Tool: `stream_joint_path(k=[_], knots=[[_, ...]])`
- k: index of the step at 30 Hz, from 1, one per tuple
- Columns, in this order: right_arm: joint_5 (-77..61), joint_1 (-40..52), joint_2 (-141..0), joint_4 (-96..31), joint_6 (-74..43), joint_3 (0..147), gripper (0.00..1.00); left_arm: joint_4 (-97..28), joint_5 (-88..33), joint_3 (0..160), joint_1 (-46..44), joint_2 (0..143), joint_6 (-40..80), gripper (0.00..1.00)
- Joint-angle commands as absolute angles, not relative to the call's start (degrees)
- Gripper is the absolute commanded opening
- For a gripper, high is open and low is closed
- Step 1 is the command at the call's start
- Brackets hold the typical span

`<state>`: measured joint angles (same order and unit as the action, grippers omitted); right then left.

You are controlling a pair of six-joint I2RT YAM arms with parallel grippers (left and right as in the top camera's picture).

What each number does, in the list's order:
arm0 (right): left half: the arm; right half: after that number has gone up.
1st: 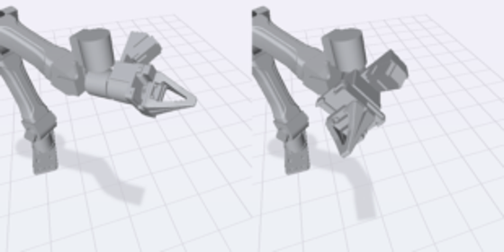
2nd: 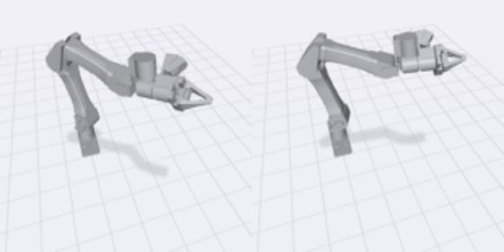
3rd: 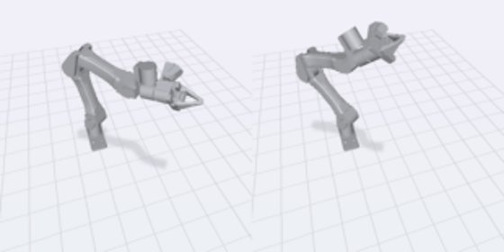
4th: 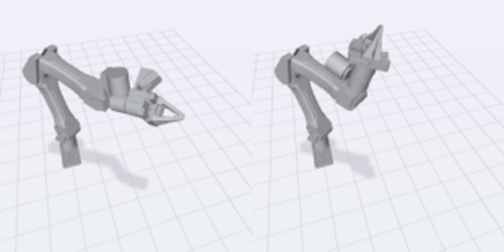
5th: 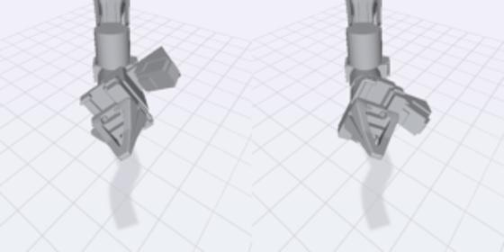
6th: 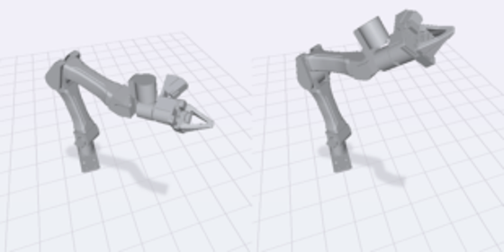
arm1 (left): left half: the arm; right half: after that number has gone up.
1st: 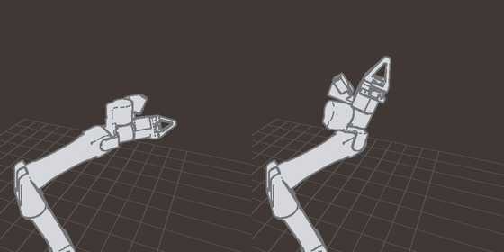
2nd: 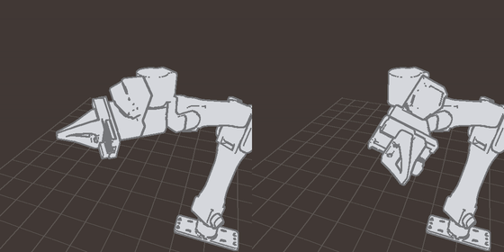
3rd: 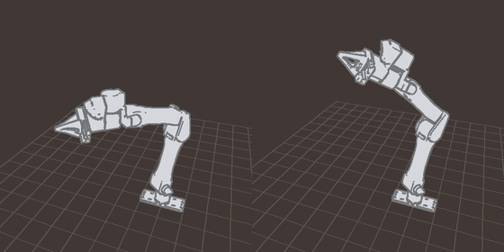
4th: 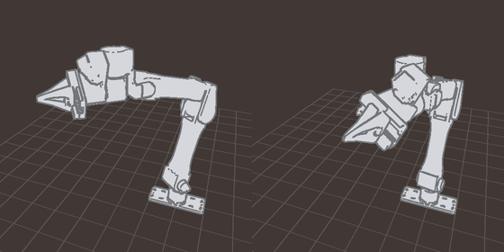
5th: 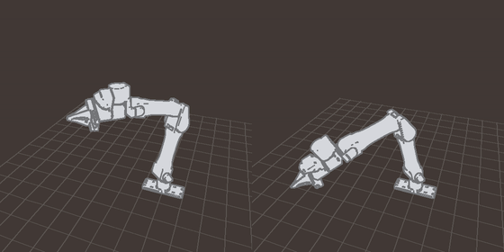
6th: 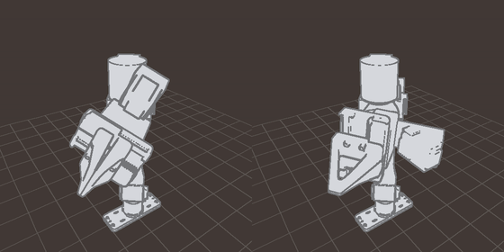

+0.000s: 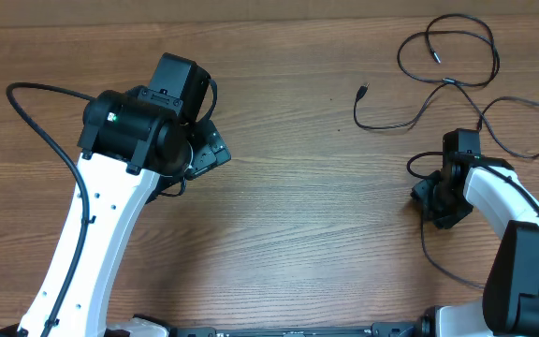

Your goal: Untangle cables

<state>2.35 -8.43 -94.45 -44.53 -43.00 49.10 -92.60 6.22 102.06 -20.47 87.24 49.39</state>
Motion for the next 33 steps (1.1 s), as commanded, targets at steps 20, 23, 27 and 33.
stream_joint_path(k=[20, 23, 27, 33], knots=[[-1.5, -4.1, -94.6, -39.5, -43.0, 46.9, 0.04, -92.6, 6.4, 103.2, -20.3, 86.9, 48.8, 1.00], [-2.4, -3.9, -94.6, -38.7, -42.9, 47.4, 0.04, -92.6, 6.4, 103.2, -20.3, 86.9, 48.8, 0.99], [-6.0, -4.3, -94.6, -38.7, -40.0, 50.0, 0.04, -92.5, 6.4, 103.2, -20.3, 86.9, 48.9, 0.99], [-12.5, -4.3, -94.6, -41.2, -38.1, 56.4, 0.04, -92.4, 6.6, 103.2, -20.3, 86.9, 48.9, 1.00]])
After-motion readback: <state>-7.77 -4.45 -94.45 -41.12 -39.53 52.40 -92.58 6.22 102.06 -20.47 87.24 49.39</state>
